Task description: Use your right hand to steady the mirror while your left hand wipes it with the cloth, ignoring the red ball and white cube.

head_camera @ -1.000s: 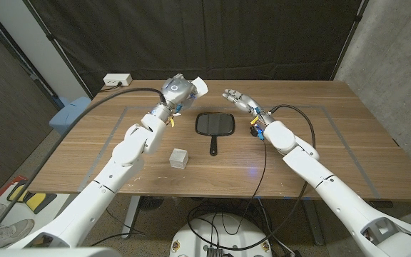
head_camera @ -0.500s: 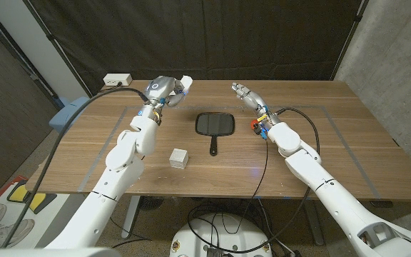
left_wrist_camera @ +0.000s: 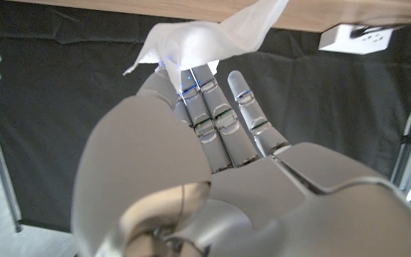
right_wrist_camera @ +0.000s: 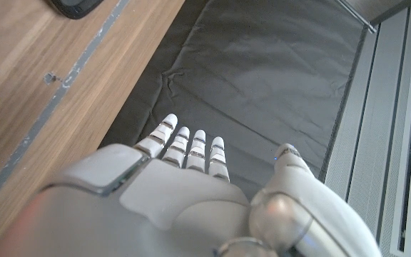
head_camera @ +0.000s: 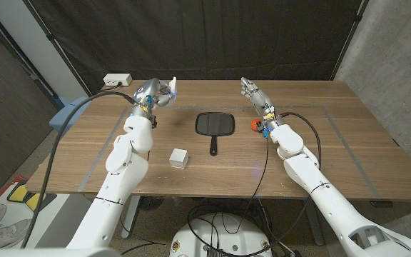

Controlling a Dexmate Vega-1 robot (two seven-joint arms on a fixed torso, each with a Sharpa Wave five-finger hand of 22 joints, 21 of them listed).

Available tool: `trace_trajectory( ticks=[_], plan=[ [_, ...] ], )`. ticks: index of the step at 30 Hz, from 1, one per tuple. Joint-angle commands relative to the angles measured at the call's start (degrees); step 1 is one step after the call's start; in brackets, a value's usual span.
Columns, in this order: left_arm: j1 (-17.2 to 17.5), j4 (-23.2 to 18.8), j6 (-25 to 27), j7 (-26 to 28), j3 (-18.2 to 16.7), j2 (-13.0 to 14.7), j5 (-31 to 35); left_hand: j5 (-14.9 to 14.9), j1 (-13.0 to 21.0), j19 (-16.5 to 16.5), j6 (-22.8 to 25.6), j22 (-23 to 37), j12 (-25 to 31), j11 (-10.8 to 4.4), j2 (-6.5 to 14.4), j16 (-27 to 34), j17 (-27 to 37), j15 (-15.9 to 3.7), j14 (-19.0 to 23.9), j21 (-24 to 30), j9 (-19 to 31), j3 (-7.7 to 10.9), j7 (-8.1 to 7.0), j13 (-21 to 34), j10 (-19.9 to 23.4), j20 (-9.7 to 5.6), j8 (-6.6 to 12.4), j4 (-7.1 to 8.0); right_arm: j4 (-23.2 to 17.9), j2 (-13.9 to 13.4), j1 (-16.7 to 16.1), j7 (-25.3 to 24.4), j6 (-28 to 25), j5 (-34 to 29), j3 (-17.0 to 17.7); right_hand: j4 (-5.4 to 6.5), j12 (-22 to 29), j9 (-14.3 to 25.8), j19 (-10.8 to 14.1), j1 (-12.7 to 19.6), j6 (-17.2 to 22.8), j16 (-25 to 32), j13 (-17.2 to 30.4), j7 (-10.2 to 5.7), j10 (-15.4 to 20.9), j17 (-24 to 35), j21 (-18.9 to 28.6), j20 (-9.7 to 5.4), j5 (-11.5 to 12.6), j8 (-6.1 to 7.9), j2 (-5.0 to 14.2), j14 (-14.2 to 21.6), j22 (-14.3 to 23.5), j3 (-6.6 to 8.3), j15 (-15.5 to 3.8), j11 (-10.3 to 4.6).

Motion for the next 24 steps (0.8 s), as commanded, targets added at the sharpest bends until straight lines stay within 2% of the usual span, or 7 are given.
trace_trajectory(
  ticks=[1,5,10,14,17,22,24],
  plan=[
    [-1.4,-2.0,11.0,-8.5,0.9,-0.1,0.9,-0.3,0.3,0.3,-0.5,0.0,0.2,-2.0,0.1,-0.4,-0.3,-2.76,0.4,-0.5,0.3,0.67,1.38,0.2,2.6,0.37,-0.29,0.06,1.7,2.9,-0.9,-0.5,3.4,2.8,2.4,-0.22,-0.3,0.2,-0.1,-0.4,-0.4,-0.2,0.0,-0.17,-0.3,0.1,-0.4,0.48,0.4,0.16,-0.22,-0.4,0.1,-0.27,-0.01,-0.24],
    [-2.3,-1.6,12.6,-11.2,1.4,1.2,1.1,-0.5,0.0,-0.4,-1.4,0.0,-0.3,-2.26,0.2,-1.0,-1.0,-2.69,-0.4,-1.2,0.3,0.9,1.38,-0.6,2.5,0.74,-1.01,0.25,1.4,3.4,-1.4,-1.2,3.8,2.8,2.8,-0.26,-0.2,0.2,-0.2,-0.4,-0.4,-0.2,0.0,-0.28,-0.2,0.1,-0.4,0.49,0.4,0.18,-0.29,-0.4,0.1,-0.35,-0.09,-0.18],
    [-3.3,-1.6,13.4,-15.1,1.8,3.4,0.8,-0.8,-5.1,-2.5,-7.3,0.0,-4.8,-1.26,-1.9,-2.2,-4.5,-1.39,-5.0,-4.0,0.3,-0.7,0.74,-3.7,-2.7,2.37,-4.65,2.65,1.0,3.8,-2.0,-2.1,4.1,2.3,3.1,-0.33,-0.1,0.1,-0.2,-0.5,-0.4,-0.1,0.0,-0.33,-0.2,0.0,-0.4,0.63,0.4,0.23,-0.36,-0.4,0.1,-0.42,-0.08,-0.1],
    [-3.4,-1.8,12.5,-17.1,1.7,5.3,-0.5,0.3,-10.1,-6.8,-19.0,0.2,-10.6,1.33,-4.3,-2.7,-9.6,1.72,-15.8,-8.3,0.0,-3.13,-1.69,-6.3,-12.9,6.2,-9.84,5.02,0.4,4.0,-2.4,-2.9,4.0,1.7,3.0,-0.35,-0.1,0.1,-0.2,-0.5,-0.3,-0.1,0.0,-0.35,-0.1,0.0,-0.5,0.72,0.4,0.28,-0.42,-0.4,0.1,-0.48,-0.07,-0.13],
    [-2.9,-2.0,10.6,-17.3,0.9,6.4,-2.4,1.6,-12.4,-9.7,-28.3,0.3,-11.6,2.26,-6.1,-2.7,-12.8,4.78,-25.8,-11.5,0.0,-5.24,-2.39,-8.0,-24.3,8.29,-10.86,6.09,0.0,4.0,-2.9,-3.5,4.1,1.2,2.8,-0.35,0.0,0.1,-0.2,-0.6,-0.3,-0.1,0.0,-0.37,-0.1,0.0,-0.5,0.75,0.4,0.28,-0.46,-0.3,0.1,-0.53,-0.06,-0.09],
    [-0.6,-2.0,4.1,-13.7,-1.7,7.2,-7.7,3.1,-17.2,-16.6,-41.9,0.5,-11.6,4.68,-7.4,-2.6,-16.2,7.53,-40.8,-17.2,-0.5,-9.24,-5.63,-10.6,-40.1,6.84,-11.03,8.82,-1.0,4.3,-3.7,-4.6,3.8,0.7,2.7,-0.36,0.1,0.1,-0.2,-0.7,-0.2,0.0,0.0,-0.42,0.0,0.0,-0.5,0.81,0.5,0.32,-0.54,-0.3,0.1,-0.64,0.01,-0.18],
    [0.1,-2.0,2.5,-12.1,-2.3,7.4,-8.7,3.2,-20.0,-17.6,-44.8,0.5,-11.1,4.97,-7.8,-2.1,-16.9,8.2,-43.8,-18.6,-0.6,-10.95,-5.87,-11.3,-43.4,6.29,-10.81,10.31,-1.3,4.3,-4.0,-4.9,4.0,0.2,2.5,-0.36,0.1,0.1,-0.2,-0.8,-0.2,0.0,-0.1,-0.43,0.0,0.0,-0.5,0.85,0.5,0.34,-0.57,-0.2,0.1,-0.69,0.04,-0.26]
  ],
)
